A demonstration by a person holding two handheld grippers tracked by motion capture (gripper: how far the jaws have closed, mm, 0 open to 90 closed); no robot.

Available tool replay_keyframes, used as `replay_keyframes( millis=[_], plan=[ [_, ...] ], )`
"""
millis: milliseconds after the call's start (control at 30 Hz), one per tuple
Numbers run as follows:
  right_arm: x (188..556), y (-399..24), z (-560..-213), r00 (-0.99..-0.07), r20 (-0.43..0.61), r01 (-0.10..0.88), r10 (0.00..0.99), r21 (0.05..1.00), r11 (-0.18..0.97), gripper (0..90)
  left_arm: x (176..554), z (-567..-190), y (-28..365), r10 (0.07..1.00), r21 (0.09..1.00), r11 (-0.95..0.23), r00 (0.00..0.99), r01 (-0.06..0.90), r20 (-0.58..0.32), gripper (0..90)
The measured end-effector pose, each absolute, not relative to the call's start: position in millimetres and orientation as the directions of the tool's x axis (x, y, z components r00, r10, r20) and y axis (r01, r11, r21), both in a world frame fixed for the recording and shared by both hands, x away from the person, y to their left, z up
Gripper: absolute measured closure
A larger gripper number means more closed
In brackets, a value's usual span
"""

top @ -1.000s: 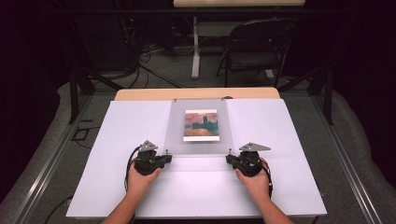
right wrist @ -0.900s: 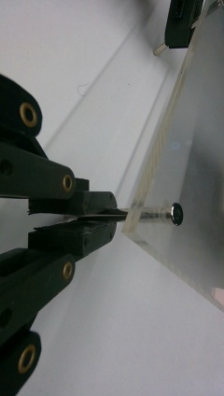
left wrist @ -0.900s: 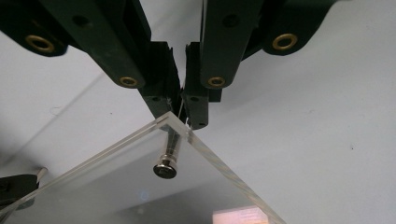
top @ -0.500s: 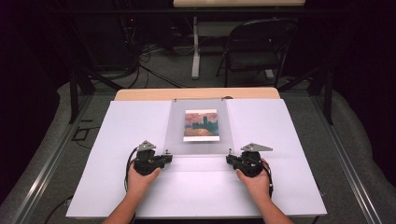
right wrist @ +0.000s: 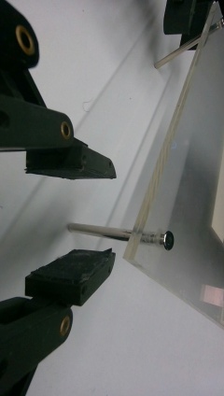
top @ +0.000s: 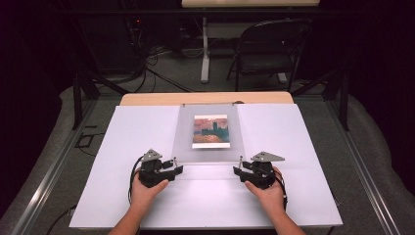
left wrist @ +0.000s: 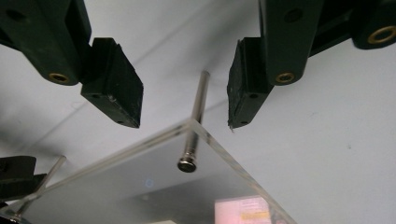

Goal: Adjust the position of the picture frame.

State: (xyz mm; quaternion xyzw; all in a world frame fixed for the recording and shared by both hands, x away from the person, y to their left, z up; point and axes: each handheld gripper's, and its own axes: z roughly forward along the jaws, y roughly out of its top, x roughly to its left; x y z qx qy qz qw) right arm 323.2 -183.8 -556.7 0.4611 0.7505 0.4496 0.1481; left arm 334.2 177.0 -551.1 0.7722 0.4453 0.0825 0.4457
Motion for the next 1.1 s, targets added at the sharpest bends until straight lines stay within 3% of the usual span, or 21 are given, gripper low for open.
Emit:
replay_keyframes(
  millis=[300, 567, 833, 1100],
  plan=[
    [308.0, -194.1, -545.9, -0.548, 0.218, 0.572, 0.808, 0.802, 0.172, 50.6, 315.1, -543.8, 183.1, 0.759, 0.765, -0.236, 0.605, 0.599, -0.239, 40.5],
    [291.3, -198.5, -536.8, -0.615, 0.153, 0.518, 0.773, 0.818, 0.25, 45.4, 301.4, -536.8, 191.7, 0.757, 0.783, -0.229, 0.612, 0.579, -0.231, 39.4],
    [285.8, -204.3, -531.1, -0.623, 0.137, 0.477, 0.77, 0.846, 0.236, 42.9, 294.3, -528.6, 196.3, 0.748, 0.807, -0.232, 0.63, 0.544, -0.21, 39.5],
    [285.4, -207.4, -527.7, -0.62, 0.117, 0.458, 0.776, 0.857, 0.237, 43.1, 295.9, -528.3, 201.5, 0.746, 0.807, -0.191, 0.617, 0.559, -0.25, 38.4]
  ],
)
